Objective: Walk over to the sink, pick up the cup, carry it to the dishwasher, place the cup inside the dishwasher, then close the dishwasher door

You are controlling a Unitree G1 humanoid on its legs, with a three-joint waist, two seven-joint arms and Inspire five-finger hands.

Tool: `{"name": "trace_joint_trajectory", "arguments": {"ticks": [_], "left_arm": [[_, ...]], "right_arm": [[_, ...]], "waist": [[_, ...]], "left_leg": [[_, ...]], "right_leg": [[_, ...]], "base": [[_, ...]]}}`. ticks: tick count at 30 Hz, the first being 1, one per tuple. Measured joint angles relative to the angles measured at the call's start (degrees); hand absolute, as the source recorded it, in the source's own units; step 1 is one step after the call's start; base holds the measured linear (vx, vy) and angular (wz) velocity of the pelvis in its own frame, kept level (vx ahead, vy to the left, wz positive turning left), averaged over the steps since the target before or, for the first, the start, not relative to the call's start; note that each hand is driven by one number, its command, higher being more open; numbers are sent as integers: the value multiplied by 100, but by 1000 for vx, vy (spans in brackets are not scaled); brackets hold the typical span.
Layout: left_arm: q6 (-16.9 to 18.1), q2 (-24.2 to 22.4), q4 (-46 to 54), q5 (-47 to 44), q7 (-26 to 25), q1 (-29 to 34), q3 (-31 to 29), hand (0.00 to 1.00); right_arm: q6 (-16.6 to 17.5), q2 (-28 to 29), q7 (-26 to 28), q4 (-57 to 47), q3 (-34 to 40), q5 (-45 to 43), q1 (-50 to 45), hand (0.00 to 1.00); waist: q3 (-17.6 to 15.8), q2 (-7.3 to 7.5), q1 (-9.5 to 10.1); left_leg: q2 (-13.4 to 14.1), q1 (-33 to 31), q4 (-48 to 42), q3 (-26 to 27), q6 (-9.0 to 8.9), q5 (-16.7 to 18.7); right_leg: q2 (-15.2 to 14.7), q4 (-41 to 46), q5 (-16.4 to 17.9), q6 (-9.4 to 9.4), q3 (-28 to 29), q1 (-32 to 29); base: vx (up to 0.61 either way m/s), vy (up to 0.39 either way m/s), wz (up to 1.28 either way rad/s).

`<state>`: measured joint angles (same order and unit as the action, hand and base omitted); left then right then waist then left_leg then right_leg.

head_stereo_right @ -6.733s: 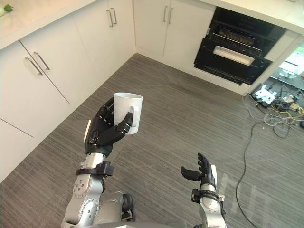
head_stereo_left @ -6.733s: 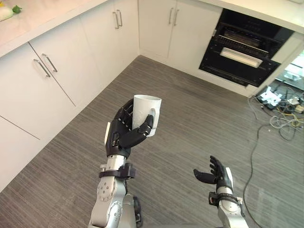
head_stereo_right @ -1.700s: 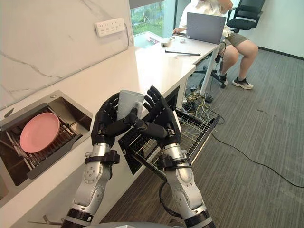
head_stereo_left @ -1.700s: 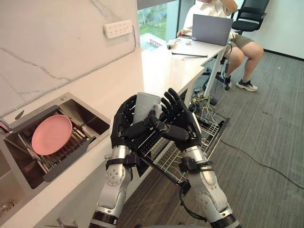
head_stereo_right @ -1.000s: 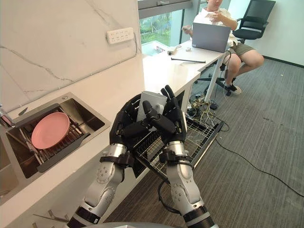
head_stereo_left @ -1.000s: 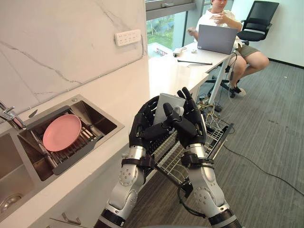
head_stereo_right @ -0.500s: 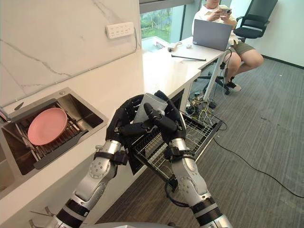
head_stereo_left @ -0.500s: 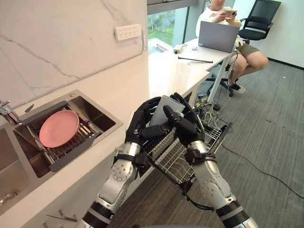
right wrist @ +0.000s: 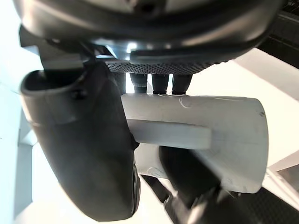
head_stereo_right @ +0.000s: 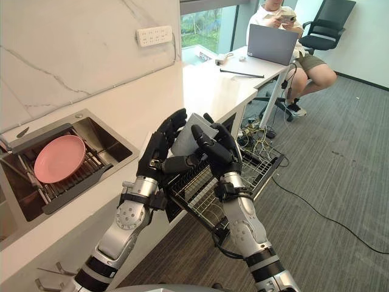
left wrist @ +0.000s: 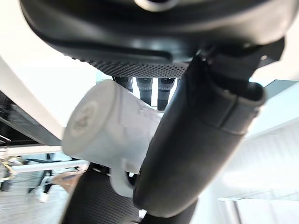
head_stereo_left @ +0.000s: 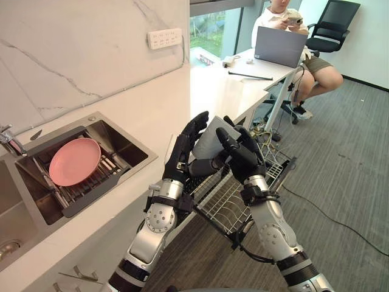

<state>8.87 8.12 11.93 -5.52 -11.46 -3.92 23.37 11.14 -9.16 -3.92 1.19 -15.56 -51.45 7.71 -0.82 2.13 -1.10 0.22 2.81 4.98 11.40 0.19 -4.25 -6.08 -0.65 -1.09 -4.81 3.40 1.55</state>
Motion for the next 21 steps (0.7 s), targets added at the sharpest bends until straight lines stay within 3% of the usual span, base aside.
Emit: {"name": "trace_joint_trajectory", "arguments": {"ticks": [10, 21], "left_arm": [[259, -263, 189, -102, 414, 486, -206, 90], [270, -255, -182, -756, 1180, 1807, -333, 90]], "right_arm": [[22, 452, -37, -227, 675, 876, -158, 30], [24, 266, -144, -593, 2032, 1861, -977, 30]], "waist": [[0, 0, 20], [-2, 2, -6]], "left_leg": [[-19, 49, 5, -49, -3, 0], [-33, 29, 7, -50, -26, 18]], "right_leg": [[-20, 70, 106, -9, -57, 24], [-37, 41, 115, -54, -61, 28]], "base": [[-4, -2, 2], [0, 0, 0]]}}
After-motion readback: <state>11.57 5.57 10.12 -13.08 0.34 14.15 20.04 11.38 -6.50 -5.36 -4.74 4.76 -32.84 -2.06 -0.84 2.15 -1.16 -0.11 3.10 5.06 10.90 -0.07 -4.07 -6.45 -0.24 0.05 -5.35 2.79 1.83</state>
